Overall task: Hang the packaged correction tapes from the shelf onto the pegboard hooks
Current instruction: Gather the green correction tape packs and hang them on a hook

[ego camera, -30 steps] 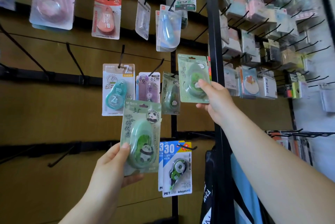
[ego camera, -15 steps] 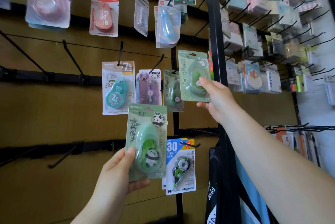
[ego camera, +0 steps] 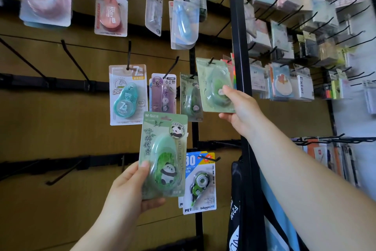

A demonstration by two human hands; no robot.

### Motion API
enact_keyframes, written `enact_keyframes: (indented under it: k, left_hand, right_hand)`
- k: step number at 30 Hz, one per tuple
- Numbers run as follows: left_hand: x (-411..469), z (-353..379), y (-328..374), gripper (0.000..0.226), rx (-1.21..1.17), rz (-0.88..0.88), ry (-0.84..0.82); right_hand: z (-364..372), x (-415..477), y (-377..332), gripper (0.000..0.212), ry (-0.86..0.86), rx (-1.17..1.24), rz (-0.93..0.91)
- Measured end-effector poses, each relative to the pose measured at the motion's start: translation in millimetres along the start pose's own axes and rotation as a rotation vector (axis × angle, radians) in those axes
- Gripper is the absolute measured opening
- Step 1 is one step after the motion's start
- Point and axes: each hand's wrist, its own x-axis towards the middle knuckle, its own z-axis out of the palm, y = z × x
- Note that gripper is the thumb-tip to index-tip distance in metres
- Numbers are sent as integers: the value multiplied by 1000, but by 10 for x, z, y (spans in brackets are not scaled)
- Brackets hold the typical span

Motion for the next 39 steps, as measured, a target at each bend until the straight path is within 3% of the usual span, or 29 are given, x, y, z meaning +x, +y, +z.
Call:
enact_keyframes:
  k: [7,19,26,27,30,32,36,39]
  left_hand:
    - [42,-59,-53,25,10,-14,-9]
    - [90,-137,-124,27,-6,12,-41]
    - [32,2,-72,31,-24,23,-55]
    - [33,50,-48,31,-31,24,-58]
    - [57,220,50,29,-44,30,-68]
    - [95,362,149,27,-40,39,-85]
    - [197,629,341,17,13,122,-107]
    - [268,798,460,45,100,169,-161]
  right_hand:
    - [162,170,229,17,44,-102,43]
    - [389,362,504,61,92,-229,117]
    - [271,-267,474,46,133,-577,-190]
    - [247,-384,441,45,84,-546,-179]
    - [213,-651,337,46,-284,-408,19]
    - [178,-714,289,28,-392,-366,37]
    - [86,-577,104,21,-238,-256,-82]
    - [4,-431,-45,32,-152,-237,-99]
